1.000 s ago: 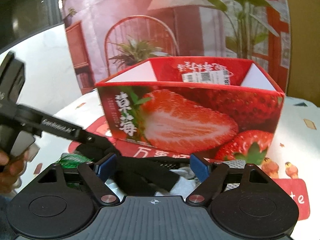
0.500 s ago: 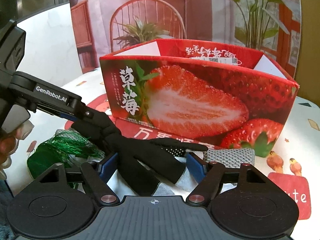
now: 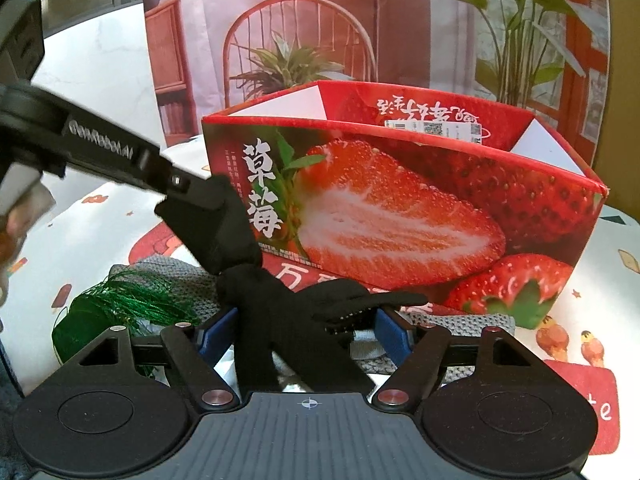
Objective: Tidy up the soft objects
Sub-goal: 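Lift the black glove with the left tool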
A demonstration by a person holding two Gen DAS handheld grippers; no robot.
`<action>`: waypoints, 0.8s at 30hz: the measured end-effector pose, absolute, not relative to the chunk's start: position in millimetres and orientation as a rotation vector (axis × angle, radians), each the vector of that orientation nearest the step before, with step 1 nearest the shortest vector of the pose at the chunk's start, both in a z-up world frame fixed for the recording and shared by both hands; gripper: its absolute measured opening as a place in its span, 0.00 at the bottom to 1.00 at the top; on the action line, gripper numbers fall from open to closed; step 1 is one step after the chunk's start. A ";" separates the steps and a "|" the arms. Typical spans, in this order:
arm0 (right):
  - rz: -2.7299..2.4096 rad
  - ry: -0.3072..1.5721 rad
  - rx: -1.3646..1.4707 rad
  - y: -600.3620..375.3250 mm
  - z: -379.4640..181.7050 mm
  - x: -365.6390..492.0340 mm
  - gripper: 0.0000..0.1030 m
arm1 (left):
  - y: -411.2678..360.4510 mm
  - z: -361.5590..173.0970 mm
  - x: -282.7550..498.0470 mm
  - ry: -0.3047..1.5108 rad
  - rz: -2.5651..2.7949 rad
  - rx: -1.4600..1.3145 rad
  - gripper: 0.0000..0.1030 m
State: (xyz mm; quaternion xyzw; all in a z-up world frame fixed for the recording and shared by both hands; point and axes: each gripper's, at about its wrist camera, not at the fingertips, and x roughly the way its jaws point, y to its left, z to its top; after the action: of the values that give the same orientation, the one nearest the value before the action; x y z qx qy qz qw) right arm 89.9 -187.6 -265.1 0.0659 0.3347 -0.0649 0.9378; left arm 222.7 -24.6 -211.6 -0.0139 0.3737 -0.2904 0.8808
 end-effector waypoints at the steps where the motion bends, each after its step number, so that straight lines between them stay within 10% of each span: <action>1: -0.132 0.684 0.133 -187.8 -265.2 90.4 0.70 | -26.4 -207.4 220.5 0.766 -0.614 -0.032 0.09; 9: -0.137 0.689 0.152 -192.7 -267.4 92.5 0.67 | -43.6 -176.1 207.0 0.675 -0.675 -0.039 0.08; 18: -0.176 0.611 0.241 -214.6 -251.2 84.1 0.24 | -42.6 -157.4 202.2 0.626 -0.675 -0.057 0.08; 24: -0.220 0.516 0.276 -232.0 -226.4 74.2 0.15 | -38.2 -151.7 202.4 0.618 -0.663 -0.072 0.09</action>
State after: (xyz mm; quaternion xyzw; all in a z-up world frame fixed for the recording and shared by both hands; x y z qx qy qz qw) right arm 74.2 -232.0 -226.4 0.1358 0.2540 -0.1081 0.9515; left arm 202.4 -38.2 -151.7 -0.0349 0.2983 -0.3200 0.8985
